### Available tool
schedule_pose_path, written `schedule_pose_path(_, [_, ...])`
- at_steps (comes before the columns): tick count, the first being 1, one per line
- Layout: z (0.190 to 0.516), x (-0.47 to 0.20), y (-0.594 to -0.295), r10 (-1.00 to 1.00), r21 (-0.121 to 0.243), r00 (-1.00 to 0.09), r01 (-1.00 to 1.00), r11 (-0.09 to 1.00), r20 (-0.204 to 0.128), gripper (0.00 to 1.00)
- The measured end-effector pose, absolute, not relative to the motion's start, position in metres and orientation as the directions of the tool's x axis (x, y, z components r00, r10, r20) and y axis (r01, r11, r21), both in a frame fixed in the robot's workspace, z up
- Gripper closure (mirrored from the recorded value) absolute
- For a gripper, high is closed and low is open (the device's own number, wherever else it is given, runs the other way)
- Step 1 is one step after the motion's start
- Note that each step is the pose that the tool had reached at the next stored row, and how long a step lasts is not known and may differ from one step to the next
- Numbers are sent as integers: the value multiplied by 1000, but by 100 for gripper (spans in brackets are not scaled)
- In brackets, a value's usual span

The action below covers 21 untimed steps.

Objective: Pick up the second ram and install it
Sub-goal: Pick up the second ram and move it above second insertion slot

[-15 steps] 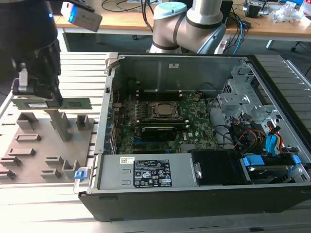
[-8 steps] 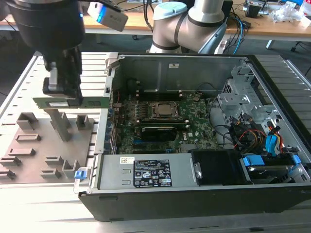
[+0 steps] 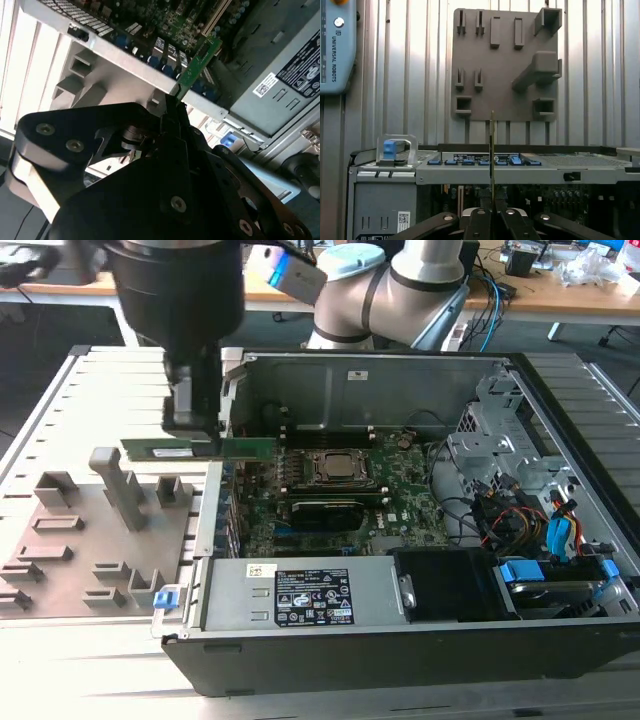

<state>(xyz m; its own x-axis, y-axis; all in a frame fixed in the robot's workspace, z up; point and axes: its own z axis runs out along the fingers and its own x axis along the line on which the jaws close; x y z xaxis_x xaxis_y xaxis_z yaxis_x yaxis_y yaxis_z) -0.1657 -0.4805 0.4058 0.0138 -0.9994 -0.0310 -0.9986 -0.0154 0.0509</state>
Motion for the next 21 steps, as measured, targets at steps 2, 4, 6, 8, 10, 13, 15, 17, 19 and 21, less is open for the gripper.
schedule_pose_path(2, [406,-152,-480,-999,52,14,-999,-15,-31,86])
schedule_pose_path(4, [406,-137,-479,-999,53,14,-998,-15,-31,86])
schedule_pose_path(6, [406,-126,-478,-999,54,14,-998,-15,-31,86])
schedule_pose_path(8, [406,-118,-478,-999,55,14,-998,-15,-31,86])
schedule_pose_path(10, [406,-107,-477,-999,56,14,-998,-16,-31,86])
schedule_pose_path(13, [406,-89,-477,-999,57,14,-998,-15,-31,86])
schedule_pose_path(15, [406,-76,-476,-999,59,14,-998,-15,-31,86])
schedule_pose_path(17, [406,-64,-475,-999,60,13,-998,-15,-31,86])
schedule_pose_path(19, [406,-57,-475,-999,61,14,-998,-16,-31,86])
schedule_pose_path(21, [406,-51,-475,-999,62,13,-998,-15,-31,86])
